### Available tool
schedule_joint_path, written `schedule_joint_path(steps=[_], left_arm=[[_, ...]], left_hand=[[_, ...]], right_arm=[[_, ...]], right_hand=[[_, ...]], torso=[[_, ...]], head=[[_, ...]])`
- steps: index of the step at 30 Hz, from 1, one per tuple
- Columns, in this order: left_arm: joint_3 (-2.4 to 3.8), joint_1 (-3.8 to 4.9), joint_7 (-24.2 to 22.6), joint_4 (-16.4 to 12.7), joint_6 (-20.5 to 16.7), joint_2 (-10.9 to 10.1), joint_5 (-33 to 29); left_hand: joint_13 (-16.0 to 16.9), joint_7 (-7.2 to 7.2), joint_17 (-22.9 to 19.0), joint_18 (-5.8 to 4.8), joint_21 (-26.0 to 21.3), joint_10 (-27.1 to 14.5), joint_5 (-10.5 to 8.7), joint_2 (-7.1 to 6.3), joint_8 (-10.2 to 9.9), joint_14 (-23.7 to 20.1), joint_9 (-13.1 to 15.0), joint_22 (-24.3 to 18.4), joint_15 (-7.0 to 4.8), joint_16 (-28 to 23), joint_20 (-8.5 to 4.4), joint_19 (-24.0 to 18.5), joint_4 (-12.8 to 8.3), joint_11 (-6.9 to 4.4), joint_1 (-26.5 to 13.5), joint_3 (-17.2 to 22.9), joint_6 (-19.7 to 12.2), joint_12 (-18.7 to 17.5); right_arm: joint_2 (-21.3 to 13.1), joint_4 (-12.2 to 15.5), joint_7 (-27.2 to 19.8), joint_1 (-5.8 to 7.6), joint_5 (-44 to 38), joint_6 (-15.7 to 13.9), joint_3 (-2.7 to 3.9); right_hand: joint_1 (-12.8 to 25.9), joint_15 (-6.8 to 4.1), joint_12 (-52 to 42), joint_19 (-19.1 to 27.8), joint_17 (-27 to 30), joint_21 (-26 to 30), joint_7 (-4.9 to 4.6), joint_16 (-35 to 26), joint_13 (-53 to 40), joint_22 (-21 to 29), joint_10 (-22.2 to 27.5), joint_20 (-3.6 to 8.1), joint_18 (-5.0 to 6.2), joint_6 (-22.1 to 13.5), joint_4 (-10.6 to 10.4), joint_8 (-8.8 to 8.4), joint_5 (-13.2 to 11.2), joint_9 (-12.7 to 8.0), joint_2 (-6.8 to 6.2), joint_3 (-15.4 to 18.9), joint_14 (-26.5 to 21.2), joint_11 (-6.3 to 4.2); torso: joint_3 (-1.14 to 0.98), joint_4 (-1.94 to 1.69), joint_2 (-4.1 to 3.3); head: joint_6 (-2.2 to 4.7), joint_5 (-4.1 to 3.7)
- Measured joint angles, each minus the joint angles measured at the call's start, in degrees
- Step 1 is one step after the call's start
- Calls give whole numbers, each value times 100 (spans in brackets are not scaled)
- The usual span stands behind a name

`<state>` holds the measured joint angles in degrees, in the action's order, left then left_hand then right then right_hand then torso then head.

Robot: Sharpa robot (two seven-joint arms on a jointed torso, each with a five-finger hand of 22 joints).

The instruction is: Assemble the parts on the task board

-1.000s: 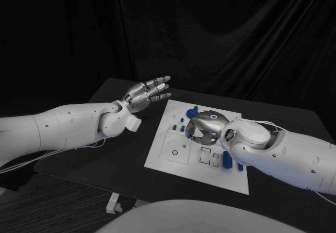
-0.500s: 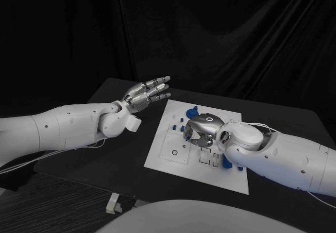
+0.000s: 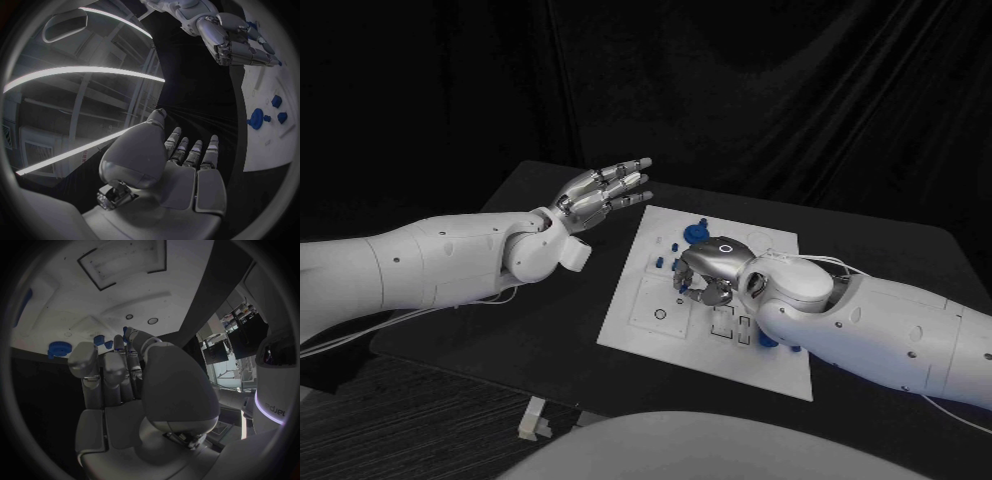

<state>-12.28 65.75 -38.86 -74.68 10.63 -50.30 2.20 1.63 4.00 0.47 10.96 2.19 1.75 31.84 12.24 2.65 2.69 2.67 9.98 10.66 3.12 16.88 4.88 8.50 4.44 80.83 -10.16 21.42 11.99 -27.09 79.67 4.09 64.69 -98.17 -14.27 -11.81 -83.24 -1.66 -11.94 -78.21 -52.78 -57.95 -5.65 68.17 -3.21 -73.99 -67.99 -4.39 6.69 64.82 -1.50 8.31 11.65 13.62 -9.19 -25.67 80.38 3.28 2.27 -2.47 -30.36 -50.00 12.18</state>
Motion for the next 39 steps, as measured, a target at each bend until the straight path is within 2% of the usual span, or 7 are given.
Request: schedule_joint_path(steps=[2, 3, 4, 5, 6, 39], left_arm=[[0, 0, 0, 0, 0, -1, 0], [0, 0, 0, 0, 0, -1, 1], [0, 0, 0, 0, 0, -1, 1], [0, 0, 0, 0, 0, -1, 1], [0, 0, 0, 0, 0, -1, 1], [0, -24, 0, 45, 7, 32, 5]], left_hand=[[0, 0, 0, -9, 0, 0, 0, 0, 0, 0, 0, 0, 0, 0, 0, -1, 0, 0, 0, 0, 0, 0], [0, 0, 0, -331, 0, 0, 0, 0, 0, 0, 0, 0, 0, 0, 1, 0, 0, 0, 0, 0, 0, 0], [0, 0, 0, -345, 0, 0, 0, 0, 0, 0, 0, 0, 0, 0, 0, 0, 0, 0, 0, 0, 1, 0], [0, 0, 0, -344, 0, 0, 0, 0, 0, 0, 0, 0, 0, 0, 0, 0, 0, 0, 0, 0, 1, 0], [0, 0, 0, -343, 0, 0, 0, 0, 0, 0, 0, 0, 0, 0, -1, -1, -120, 0, 0, 121, 0, 0], [0, 0, 0, -344, 0, 0, 0, 0, 0, 0, 0, 0, 0, 0, 0, 0, -117, 0, 0, 118, 1, 0]], right_arm=[[3, 0, 7, -16, 0, 14, 0], [4, -1, 10, -22, -1, 20, 0], [6, -2, 15, -29, -1, 28, 0], [9, -4, 18, -33, -1, 34, 0], [11, -6, 22, -38, -1, 41, 0], [78, -101, 71, -166, -4, 135, 0]], right_hand=[[0, 0, 0, 0, 0, 0, 0, 0, 0, 0, 0, 0, 0, 0, 0, 0, 0, 0, 0, 0, 0, 0], [0, 0, 0, 0, 0, 0, 0, 0, 0, 0, 1, 0, 0, 0, 0, 0, 0, 0, 0, 0, 0, 0], [0, 0, 0, 0, 1, 3, 0, 0, 0, 0, 0, 0, 0, 0, 0, 0, 0, 0, 0, 0, 0, 0], [0, 0, 0, 0, 1, 5, 0, 0, 0, 0, 0, 0, 0, 0, 0, 0, 0, 0, 0, 0, 0, 0], [0, 0, 0, 0, 1, 5, 0, 0, 0, 0, 0, 0, 0, 0, 0, 0, 0, 0, 0, 0, 0, 0], [0, 0, 0, 0, 4, 5, 1, -1, 0, 0, -11, 0, 0, 1, 0, 0, 1, 0, 0, 0, -1, 8]], torso=[[-2, 1, 0], [-2, 1, 0], [-2, 1, 0], [-2, 1, 0], [-2, 1, 0], [-4, 3, 1]], head=[[0, 2], [0, 2], [0, 2], [0, 0], [0, -3], [0, 14]])
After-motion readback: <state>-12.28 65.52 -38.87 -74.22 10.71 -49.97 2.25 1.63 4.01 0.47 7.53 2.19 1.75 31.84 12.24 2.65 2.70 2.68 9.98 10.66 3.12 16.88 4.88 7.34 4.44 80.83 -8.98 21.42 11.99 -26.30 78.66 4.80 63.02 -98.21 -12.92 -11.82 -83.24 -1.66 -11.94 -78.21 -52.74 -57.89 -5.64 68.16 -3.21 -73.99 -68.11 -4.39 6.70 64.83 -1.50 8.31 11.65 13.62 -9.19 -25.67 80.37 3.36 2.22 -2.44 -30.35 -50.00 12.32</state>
